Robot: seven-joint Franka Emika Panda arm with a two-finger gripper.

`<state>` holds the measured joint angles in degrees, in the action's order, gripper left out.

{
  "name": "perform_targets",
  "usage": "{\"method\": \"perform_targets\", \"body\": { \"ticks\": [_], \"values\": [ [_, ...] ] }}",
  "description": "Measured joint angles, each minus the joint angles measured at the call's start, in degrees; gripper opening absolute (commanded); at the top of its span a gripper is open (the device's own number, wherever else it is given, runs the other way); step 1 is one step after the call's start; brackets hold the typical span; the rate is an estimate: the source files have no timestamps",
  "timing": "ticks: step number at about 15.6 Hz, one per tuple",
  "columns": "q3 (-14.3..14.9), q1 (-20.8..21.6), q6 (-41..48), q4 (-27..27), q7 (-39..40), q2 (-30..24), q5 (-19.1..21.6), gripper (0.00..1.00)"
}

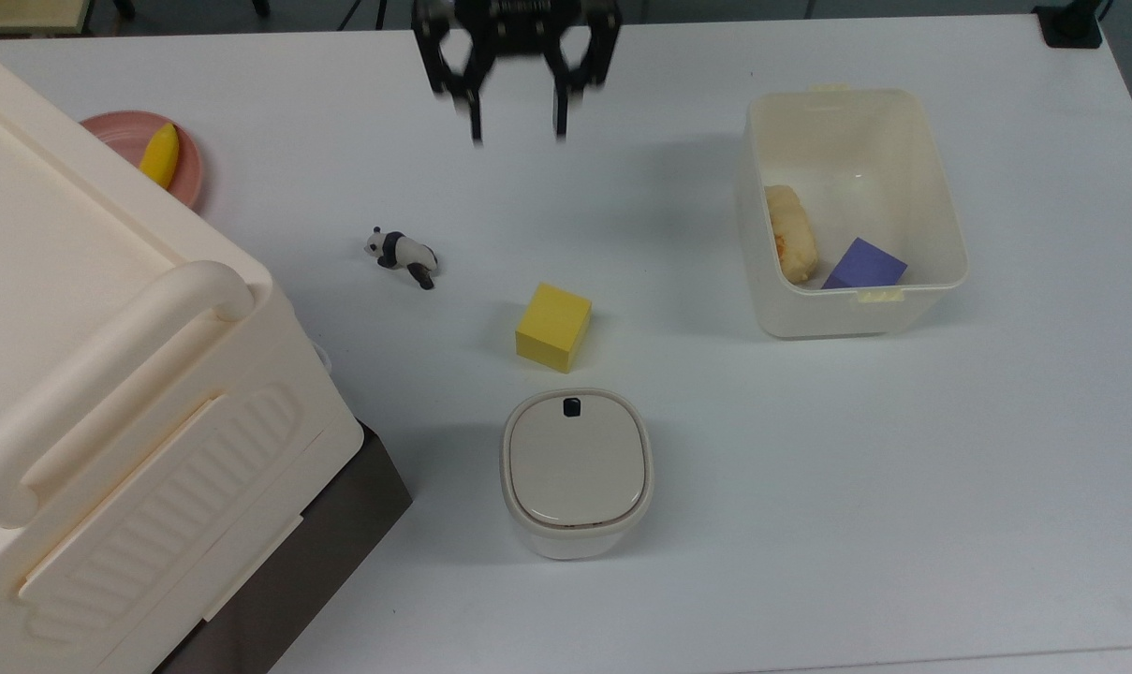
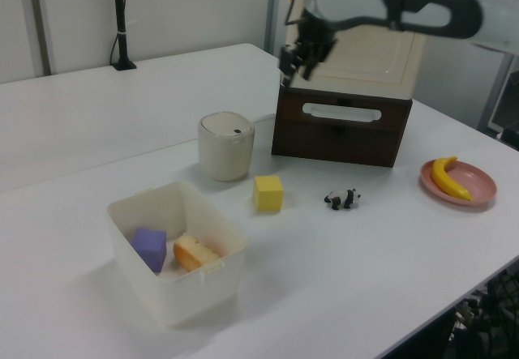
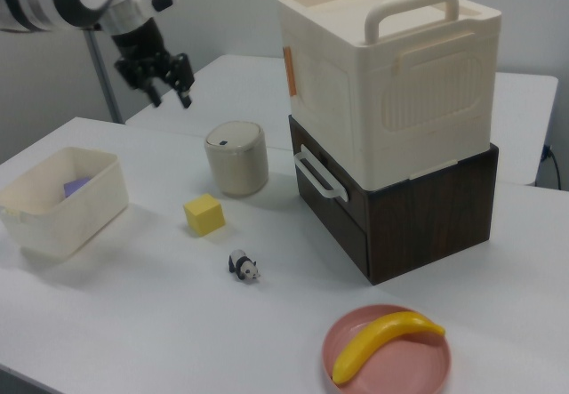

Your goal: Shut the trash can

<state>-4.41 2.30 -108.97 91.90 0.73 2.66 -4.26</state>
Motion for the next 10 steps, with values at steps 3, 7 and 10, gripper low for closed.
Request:
{"method": "perform_targets", "body": {
  "ticks": [3,7,10],
  "values": [
    [0.4,-0.3,10.1,0.4,-1.8,-2.6,0.9,1.00],
    [5.2,-2.1,12.7,0.6,-2.4,-4.8,6.6,1.00],
    [6.3,-2.2,12.7,0.7,-2.4,-5.0,7.9,1.00]
  ]
}}
